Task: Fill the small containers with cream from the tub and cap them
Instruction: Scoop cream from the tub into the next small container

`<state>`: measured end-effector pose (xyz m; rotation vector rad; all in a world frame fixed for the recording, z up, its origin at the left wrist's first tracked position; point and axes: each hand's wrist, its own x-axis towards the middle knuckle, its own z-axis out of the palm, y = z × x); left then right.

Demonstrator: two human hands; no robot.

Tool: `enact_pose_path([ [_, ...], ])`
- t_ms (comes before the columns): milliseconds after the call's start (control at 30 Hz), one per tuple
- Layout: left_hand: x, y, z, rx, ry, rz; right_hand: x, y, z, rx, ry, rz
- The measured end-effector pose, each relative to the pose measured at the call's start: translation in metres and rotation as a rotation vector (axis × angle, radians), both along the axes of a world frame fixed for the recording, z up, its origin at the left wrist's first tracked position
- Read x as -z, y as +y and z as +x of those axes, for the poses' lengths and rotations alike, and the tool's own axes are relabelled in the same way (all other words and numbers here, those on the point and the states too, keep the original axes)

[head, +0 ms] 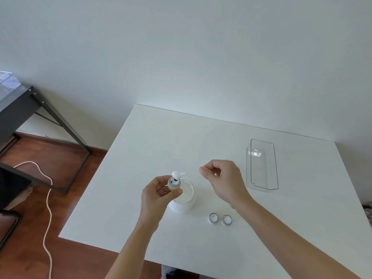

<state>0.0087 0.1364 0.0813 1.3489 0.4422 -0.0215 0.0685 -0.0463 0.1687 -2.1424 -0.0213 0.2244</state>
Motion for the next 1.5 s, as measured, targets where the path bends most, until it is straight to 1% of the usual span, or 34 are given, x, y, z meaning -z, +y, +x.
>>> enact_pose_path([
  [100,-0.002,0.000,0.000,0.006,-0.012,-0.007,0.001,0.004,-0.008,-0.083,-0.272,-0.099],
  [167,-0.003,0.000,0.000,0.007,-0.018,-0.015,0.003,0.005,-0.013,-0.154,-0.472,-0.233],
  [267,-0.004,0.002,0.000,0.008,-0.024,-0.028,0.008,0.001,-0.016,-0.275,-0.823,-0.450],
  [333,-0.004,0.002,0.000,0.009,-0.028,-0.040,0.013,-0.003,-0.018,-0.343,-1.001,-0.558],
  [400,-0.005,0.003,0.000,0.008,-0.037,-0.057,0.019,-0.007,-0.021,-0.382,-1.091,-0.628],
  [500,-0.004,0.004,-0.001,0.011,-0.038,-0.064,0.026,-0.013,-0.025,-0.394,-1.139,-0.659],
  [667,-0.002,0.005,-0.001,0.005,-0.026,-0.044,0.023,-0.022,-0.028,-0.394,-1.138,-0.645],
  [733,-0.002,0.006,-0.002,-0.002,-0.027,-0.042,0.021,-0.022,-0.027,-0.335,-1.101,-0.588],
  [800,-0.001,0.008,-0.002,-0.011,-0.027,-0.034,0.019,-0.021,-0.025,-0.217,-0.988,-0.491],
  [867,-0.001,0.010,-0.003,-0.018,-0.026,-0.025,0.019,-0.020,-0.022,-0.112,-0.797,-0.393],
  [900,0.000,0.011,-0.004,-0.023,-0.025,-0.021,0.021,-0.020,-0.020,-0.087,-0.702,-0.378],
  [933,0.000,0.012,-0.005,-0.029,-0.024,-0.019,0.025,-0.019,-0.019,-0.091,-0.625,-0.399],
  [1000,0.001,0.014,-0.006,-0.040,-0.019,-0.014,0.034,-0.014,-0.015,-0.164,-0.542,-0.530],
  [1133,0.001,0.016,-0.008,-0.049,-0.011,-0.006,0.044,0.012,-0.005,-0.393,-0.483,-0.924],
  [1200,0.001,0.016,-0.008,-0.047,-0.008,0.002,0.046,0.027,-0.004,-0.459,-0.502,-1.064],
  [1300,0.000,0.017,-0.009,-0.048,-0.008,0.011,0.048,0.043,-0.002,-0.542,-0.562,-1.117],
  [1367,0.000,0.019,-0.009,-0.052,-0.005,0.014,0.048,0.049,0.000,-0.590,-0.537,-1.155],
  [1400,0.000,0.020,-0.010,-0.055,-0.002,0.016,0.047,0.052,0.003,-0.643,-0.492,-1.148],
  [1433,0.001,0.020,-0.010,-0.057,0.000,0.018,0.051,0.054,0.005,-0.713,-0.406,-1.127],
  [1467,0.001,0.021,-0.010,-0.060,0.001,0.019,0.057,0.054,0.008,-0.747,-0.348,-1.104],
  [1500,0.001,0.021,-0.010,-0.062,0.003,0.020,0.061,0.052,0.011,-0.728,-0.303,-1.089],
])
